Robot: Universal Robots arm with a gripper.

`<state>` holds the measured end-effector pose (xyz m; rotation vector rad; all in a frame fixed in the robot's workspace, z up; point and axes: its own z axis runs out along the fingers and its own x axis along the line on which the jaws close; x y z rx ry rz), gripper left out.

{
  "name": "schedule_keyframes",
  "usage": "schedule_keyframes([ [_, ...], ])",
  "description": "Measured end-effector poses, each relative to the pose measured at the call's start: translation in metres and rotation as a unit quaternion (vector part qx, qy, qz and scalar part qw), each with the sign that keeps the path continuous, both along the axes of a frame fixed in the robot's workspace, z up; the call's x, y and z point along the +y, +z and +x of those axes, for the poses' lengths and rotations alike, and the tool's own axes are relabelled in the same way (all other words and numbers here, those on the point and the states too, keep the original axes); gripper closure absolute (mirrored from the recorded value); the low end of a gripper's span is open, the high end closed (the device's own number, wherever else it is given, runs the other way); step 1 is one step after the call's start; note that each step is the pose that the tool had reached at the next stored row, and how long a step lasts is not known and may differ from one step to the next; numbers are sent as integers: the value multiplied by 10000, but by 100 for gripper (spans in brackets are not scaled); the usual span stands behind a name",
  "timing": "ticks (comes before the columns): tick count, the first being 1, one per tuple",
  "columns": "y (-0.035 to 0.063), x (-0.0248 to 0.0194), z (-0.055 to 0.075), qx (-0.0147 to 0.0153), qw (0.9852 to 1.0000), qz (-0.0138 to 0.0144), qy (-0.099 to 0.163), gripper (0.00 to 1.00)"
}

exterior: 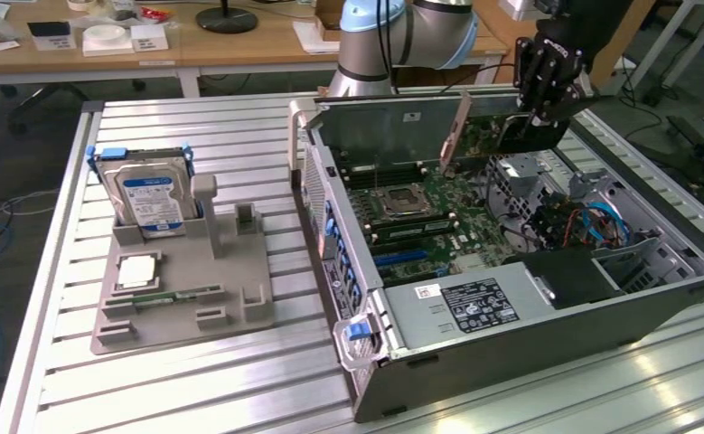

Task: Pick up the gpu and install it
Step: 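Insert the gpu into the slot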

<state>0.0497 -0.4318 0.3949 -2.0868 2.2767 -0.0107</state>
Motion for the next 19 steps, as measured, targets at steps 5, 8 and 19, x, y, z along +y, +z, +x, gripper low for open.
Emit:
schedule_keyframes([
  [5,0,0,0,0,10000,0,0,73],
  [8,-1,-5,-3,0,10000,12,0,73],
  [19,-27,-62,-54,0,10000,29,0,73],
])
